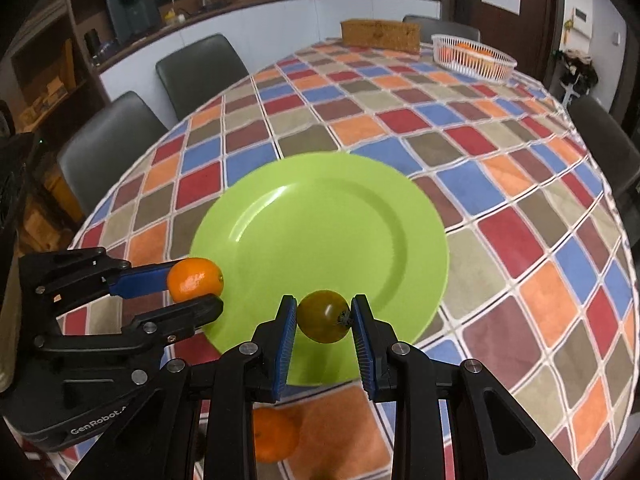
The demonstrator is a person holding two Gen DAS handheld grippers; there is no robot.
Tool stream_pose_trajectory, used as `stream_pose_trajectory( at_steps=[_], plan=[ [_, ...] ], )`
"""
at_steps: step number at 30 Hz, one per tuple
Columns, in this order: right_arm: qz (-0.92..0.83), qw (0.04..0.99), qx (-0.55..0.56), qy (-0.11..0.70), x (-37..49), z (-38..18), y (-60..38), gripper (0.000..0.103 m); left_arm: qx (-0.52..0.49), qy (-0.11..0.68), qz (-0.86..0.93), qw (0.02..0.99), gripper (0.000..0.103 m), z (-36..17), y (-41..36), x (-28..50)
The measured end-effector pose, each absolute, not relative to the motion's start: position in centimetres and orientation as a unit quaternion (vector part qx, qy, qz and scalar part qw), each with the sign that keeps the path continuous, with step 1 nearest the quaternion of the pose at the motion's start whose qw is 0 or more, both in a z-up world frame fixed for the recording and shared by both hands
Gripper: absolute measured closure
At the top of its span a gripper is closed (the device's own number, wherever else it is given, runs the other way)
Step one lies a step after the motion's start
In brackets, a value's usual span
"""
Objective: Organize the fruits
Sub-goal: 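Carry the orange onto the green plate with the left tool while the right tool places the tomato beside it, then move both open tools back toward the remaining fruits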
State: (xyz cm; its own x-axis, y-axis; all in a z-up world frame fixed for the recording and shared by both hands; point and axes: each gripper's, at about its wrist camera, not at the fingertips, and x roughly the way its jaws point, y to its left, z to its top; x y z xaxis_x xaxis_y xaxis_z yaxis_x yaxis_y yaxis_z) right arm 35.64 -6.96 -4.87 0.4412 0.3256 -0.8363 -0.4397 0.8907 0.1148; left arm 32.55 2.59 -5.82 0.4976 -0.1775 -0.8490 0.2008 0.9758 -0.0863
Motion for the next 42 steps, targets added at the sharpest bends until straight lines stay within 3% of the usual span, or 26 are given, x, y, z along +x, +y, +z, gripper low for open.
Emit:
stream_pose_trajectory(
  at_steps=[10,21,30,42],
  plan=[
    [0.219,0.837,-0.046,0.5,36.8,-6.9,-7.3,0.073,0.026,0.498,-0.102,0.861,0.072,-7.0,2.5,33.3],
    [0.218,0.85,-0.05,0.476,34.3,-5.0,-8.3,0.071,0.038,0.465,-0.083,0.88,0.063,-4.4,2.8,30.7],
    [0.227,0.874,-0.041,0.428,30.0,-1.3,-9.8,0.071,0.044,0.402,-0.063,0.913,0.051,-0.2,2.1,26.1],
    [0.202,0.911,-0.032,0.359,23.2,2.2,-12.6,0.047,0.045,0.317,-0.042,0.946,0.02,3.5,0.9,18.4]
  ],
)
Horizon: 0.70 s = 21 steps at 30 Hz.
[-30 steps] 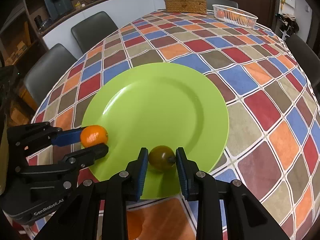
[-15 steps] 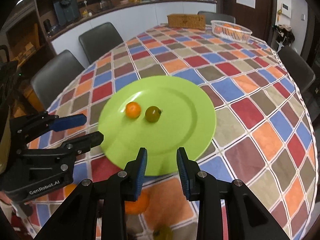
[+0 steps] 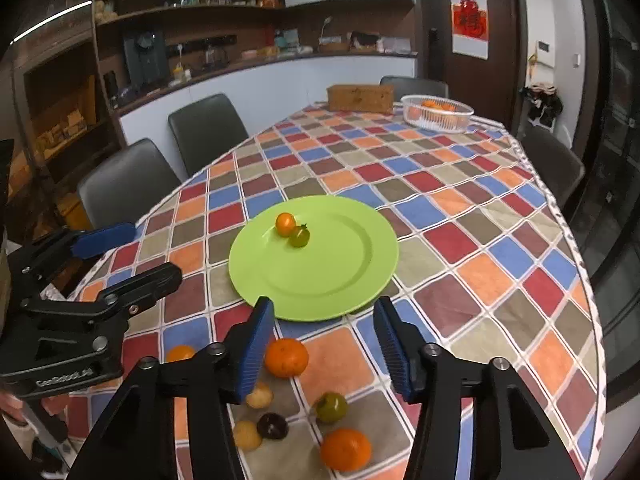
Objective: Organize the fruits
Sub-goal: 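Move both open tools back toward the remaining fruits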
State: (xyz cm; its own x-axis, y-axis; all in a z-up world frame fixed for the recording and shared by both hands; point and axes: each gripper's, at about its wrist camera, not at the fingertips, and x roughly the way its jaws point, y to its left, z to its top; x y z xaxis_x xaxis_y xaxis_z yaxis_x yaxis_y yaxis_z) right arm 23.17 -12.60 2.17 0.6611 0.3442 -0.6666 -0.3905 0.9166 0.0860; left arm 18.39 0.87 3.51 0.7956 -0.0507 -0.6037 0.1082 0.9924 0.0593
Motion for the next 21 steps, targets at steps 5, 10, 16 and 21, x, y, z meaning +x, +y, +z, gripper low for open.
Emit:
stream_pose_trajectory(
  at_steps=[5,10,16,21],
  plan=[
    [0.196,0.917,-0.027,0.346,20.9,2.3,-13.7,0.04,0.041,0.31,-0.047,0.949,0.013,3.5,0.0,16.1],
    [0.184,0.922,-0.035,0.339,18.8,1.8,-14.5,0.035,0.033,0.311,-0.045,0.949,0.011,2.8,-0.6,14.4],
    [0.172,0.922,-0.044,0.345,17.0,0.3,-15.4,0.035,0.036,0.313,-0.047,0.948,0.011,1.4,-1.6,12.9],
    [0.159,0.923,-0.06,0.346,15.7,-1.0,-15.9,0.035,0.041,0.318,-0.039,0.946,0.011,0.0,-2.1,12.0]
  ],
)
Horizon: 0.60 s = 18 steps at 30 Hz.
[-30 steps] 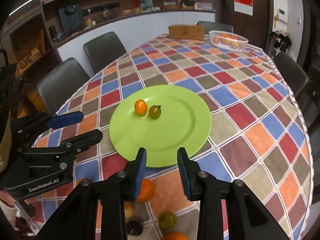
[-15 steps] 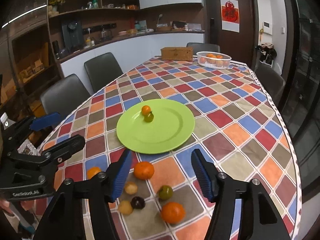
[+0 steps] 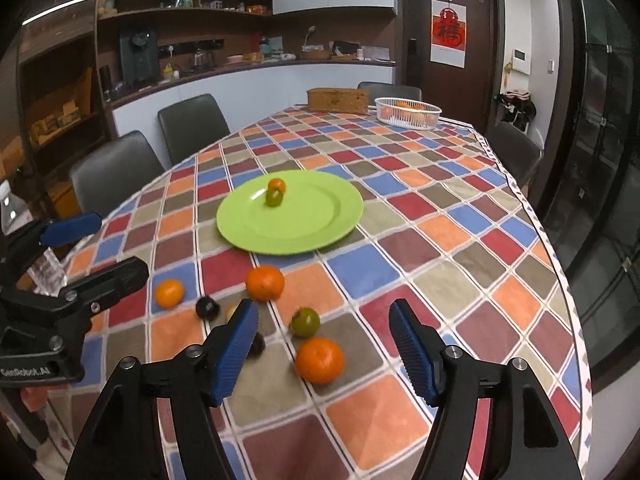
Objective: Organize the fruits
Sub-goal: 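Move both open tools back toward the remaining fruits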
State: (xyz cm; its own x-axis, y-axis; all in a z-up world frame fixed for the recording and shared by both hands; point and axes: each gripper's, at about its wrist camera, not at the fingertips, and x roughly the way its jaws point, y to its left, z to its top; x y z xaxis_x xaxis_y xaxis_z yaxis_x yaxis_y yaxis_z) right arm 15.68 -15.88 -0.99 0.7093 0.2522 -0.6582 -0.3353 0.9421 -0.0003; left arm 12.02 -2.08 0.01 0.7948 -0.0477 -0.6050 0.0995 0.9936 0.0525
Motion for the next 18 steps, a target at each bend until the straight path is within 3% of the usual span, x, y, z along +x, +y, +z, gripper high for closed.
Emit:
stream_pose_trajectory(
  at_steps=[14,18],
  plan=[
    [0.166,0.903,-0.084,0.386,14.7,-5.0,-16.0,0.035,0.067,0.335,-0.058,0.938,0.012,-4.8,-2.9,11.1],
    [0.171,0.897,-0.087,0.398,15.0,-6.0,-16.0,0.035,0.076,0.346,-0.067,0.933,0.016,-6.0,-3.4,11.4]
  ],
)
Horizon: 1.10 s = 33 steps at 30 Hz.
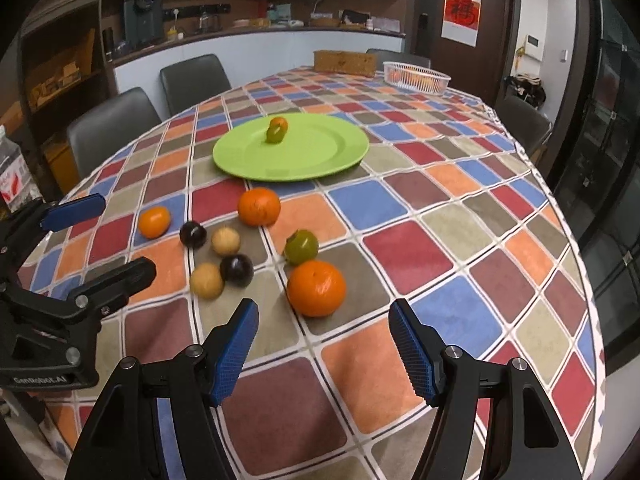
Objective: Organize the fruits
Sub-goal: 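Move both open tools back toward the remaining fruits, then grasp the tan round fruit with the left tool while the right tool grasps the large orange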
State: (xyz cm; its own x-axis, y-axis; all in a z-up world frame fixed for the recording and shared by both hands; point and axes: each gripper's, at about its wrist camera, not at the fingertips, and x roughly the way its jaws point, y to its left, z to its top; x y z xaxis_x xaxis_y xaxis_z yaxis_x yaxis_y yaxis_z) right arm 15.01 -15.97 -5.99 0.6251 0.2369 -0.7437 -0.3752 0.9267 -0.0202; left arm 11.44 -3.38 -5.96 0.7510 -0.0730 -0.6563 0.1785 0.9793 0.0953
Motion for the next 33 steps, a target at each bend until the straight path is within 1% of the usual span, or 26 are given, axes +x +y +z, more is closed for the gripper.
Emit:
stream_pose_trajectory(
  at_steps=[2,4,8,9,11,16,18,20,21,24,27,29,31,33],
  plan=[
    [0.172,0.895,-0.089,0.403,15.2,-6.4,-16.0,0.035,0.078,0.353,-0.074,0.929,0.021,-6.5,-3.6,11.7],
    [0.174,0.892,-0.089,0.407,15.4,-6.6,-16.0,0.035,0.078,0.361,-0.079,0.926,0.024,-7.1,-3.9,12.0],
    [0.177,0.889,-0.085,0.413,16.0,-7.1,-15.9,0.035,0.072,0.38,-0.097,0.917,0.035,-8.0,-4.4,12.7],
    [0.178,0.888,-0.084,0.415,16.2,-7.2,-15.9,0.035,0.071,0.384,-0.1,0.915,0.035,-8.2,-4.5,12.8],
    [0.18,0.886,-0.083,0.42,16.5,-7.5,-15.8,0.037,0.067,0.393,-0.108,0.911,0.041,-8.6,-4.7,13.2],
    [0.188,0.88,-0.073,0.43,17.3,-8.1,-15.7,0.046,0.058,0.405,-0.121,0.905,0.05,-9.1,-4.9,13.9],
    [0.19,0.878,-0.072,0.433,17.5,-8.2,-15.6,0.048,0.056,0.408,-0.123,0.903,0.051,-9.3,-5.0,14.2],
    [0.192,0.878,-0.072,0.432,17.8,-8.3,-15.5,0.049,0.052,0.413,-0.127,0.9,0.058,-9.4,-5.2,14.5],
    [0.193,0.878,-0.073,0.433,17.9,-8.4,-15.5,0.049,0.05,0.415,-0.128,0.899,0.059,-9.5,-5.2,14.6],
    [0.198,0.875,-0.07,0.436,18.4,-8.5,-15.3,0.055,0.043,0.42,-0.131,0.897,0.062,-9.7,-5.3,15.0],
    [0.2,0.874,-0.068,0.437,18.7,-8.6,-15.0,0.055,0.039,0.425,-0.133,0.895,0.066,-9.9,-5.3,15.2],
    [0.201,0.874,-0.072,0.437,18.8,-8.7,-14.8,0.055,0.036,0.429,-0.135,0.893,0.071,-10.0,-5.2,15.3],
    [0.201,0.872,-0.071,0.44,19.0,-8.9,-14.7,0.059,0.034,0.43,-0.135,0.892,0.073,-10.1,-5.1,15.4],
    [0.201,0.872,-0.07,0.441,19.1,-9.0,-14.6,0.06,0.032,0.43,-0.136,0.892,0.074,-10.1,-5.1,15.4]
  ],
)
